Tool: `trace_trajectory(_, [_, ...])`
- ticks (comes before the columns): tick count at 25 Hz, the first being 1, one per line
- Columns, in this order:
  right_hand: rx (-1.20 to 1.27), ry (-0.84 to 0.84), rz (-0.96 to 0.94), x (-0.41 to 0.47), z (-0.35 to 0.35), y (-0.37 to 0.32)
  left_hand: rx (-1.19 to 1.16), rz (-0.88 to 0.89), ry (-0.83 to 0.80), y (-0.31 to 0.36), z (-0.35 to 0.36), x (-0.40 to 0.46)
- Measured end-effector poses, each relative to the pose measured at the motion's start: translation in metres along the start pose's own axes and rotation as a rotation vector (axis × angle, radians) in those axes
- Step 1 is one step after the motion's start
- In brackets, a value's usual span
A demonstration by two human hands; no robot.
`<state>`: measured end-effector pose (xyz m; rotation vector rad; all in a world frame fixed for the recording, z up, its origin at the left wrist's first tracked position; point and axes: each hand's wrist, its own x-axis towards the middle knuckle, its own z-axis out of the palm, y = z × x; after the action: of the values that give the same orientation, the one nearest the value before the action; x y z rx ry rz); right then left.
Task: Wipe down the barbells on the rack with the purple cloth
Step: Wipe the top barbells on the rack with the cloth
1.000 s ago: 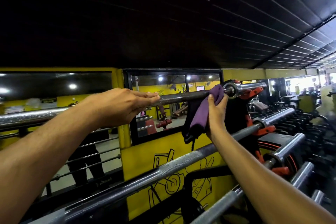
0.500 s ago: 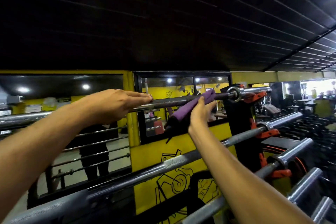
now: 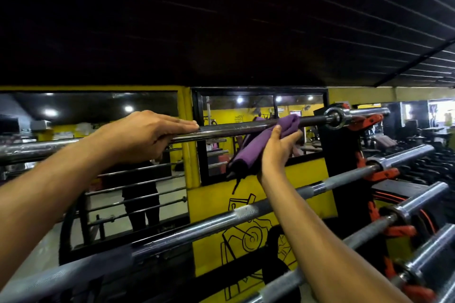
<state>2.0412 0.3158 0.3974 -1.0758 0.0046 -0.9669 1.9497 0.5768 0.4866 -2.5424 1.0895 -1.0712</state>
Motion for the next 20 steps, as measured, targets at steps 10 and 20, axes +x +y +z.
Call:
trace_trajectory(10, [-0.175,-0.197,-0.555,-0.023,-0.069,-0.052,0.02,0.004,-0.007,-0.004,-0.001,0.0])
trace_trajectory(20, [-0.991,-0.418,-1.123,0.021,0.001,-0.021,0.284,-0.325,0.12,-0.038,-0.017,-0.113])
